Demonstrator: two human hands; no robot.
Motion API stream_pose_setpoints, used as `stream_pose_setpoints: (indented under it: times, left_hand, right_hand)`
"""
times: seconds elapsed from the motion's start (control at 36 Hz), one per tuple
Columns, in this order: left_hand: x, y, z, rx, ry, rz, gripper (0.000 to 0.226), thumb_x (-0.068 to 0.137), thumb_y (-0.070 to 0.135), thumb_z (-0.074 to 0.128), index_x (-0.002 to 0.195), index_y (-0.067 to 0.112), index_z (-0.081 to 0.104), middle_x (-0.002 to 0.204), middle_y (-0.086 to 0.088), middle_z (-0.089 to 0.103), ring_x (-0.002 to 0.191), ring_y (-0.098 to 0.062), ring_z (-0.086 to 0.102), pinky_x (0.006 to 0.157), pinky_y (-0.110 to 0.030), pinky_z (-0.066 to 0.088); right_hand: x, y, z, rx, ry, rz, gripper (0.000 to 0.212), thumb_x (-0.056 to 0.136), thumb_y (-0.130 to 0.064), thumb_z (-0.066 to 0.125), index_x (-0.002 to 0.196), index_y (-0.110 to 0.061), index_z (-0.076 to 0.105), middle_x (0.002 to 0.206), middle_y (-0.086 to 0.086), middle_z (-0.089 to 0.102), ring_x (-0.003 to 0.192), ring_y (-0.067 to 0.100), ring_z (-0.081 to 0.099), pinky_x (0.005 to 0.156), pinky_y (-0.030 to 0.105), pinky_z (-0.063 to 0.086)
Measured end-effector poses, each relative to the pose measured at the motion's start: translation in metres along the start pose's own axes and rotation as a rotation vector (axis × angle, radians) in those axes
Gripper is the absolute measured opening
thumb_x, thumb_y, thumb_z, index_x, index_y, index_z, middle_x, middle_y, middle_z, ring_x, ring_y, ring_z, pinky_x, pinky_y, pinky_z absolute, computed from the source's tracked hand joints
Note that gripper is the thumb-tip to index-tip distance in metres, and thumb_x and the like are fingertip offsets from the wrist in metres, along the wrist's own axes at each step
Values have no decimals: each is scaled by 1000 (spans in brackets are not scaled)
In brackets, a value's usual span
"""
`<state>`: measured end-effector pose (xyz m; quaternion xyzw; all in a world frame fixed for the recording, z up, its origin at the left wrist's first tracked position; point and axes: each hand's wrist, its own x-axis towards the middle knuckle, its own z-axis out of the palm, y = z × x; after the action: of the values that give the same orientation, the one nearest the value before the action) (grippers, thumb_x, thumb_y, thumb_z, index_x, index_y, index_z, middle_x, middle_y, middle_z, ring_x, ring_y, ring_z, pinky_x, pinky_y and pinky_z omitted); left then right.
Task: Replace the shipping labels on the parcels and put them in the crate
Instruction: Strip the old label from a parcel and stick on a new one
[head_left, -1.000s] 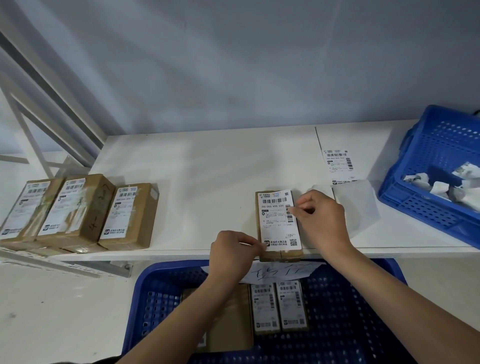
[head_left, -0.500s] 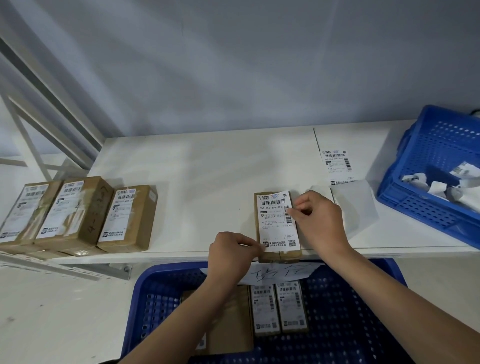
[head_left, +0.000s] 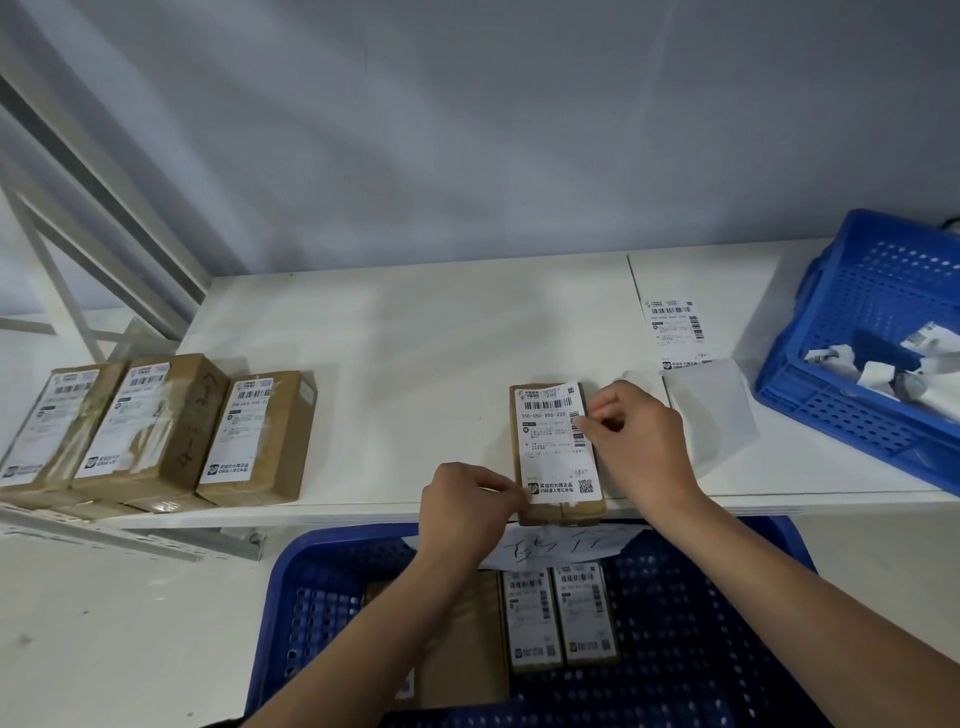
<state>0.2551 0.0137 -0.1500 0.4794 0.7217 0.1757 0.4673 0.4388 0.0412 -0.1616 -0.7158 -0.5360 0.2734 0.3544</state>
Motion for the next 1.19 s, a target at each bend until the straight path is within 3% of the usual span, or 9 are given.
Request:
stream_pose_setpoints:
  times: [0.19,0.33,0.53,0.67,1.03,1.19]
  left_hand:
    - [-1,2,0,-10,-3,4,13,83,24,82,71,27,78,78,10,74,59,-13,62,58,-27,52]
    - [-2,3,0,-9,9,5,15,81,23,83,68,27,78,74,11,74,77,-18,72,70,-34,60]
    - [-4,5,-2,-6,13,6,10,83,25,83,74,27,78,77,9,74,76,-17,72,68,-31,58]
    - [-3,4,-1,3,15,6,14,82,27,83,70,29,76,76,8,75,77,-19,72,70,-34,60]
    - [-2,3,-1,-20,3,-27,7,81,29,84,80,23,80,77,5,76,66,-15,66,60,-27,52]
    - [0,3,-2,-3,-14,-35,7,80,29,84,79,24,79,81,7,75,71,-17,69,62,-27,53]
  right_hand:
    - [-1,0,0,-26,-6,-28,13,86,-11,77,95,-12,67,83,-4,68,79,4,61,68,-2,38]
    - [-1,0,1,-50,-18,-49,14,87,-10,76,96,-12,66,83,-5,67,76,1,59,66,-1,38]
    - [0,1,2,-102,-25,-93,15,88,-10,76,98,-11,65,81,-6,65,76,11,62,64,3,38]
    - [0,2,2,-101,-33,-97,15,88,-11,75,100,-11,65,83,-5,65,77,11,62,65,6,39]
    - [1,4,4,-113,-37,-127,16,88,-10,76,99,-11,65,78,-6,63,73,9,60,65,4,39]
    - [2,5,4,-116,-40,-133,16,88,-10,75,100,-11,65,80,-6,64,75,10,60,65,4,39]
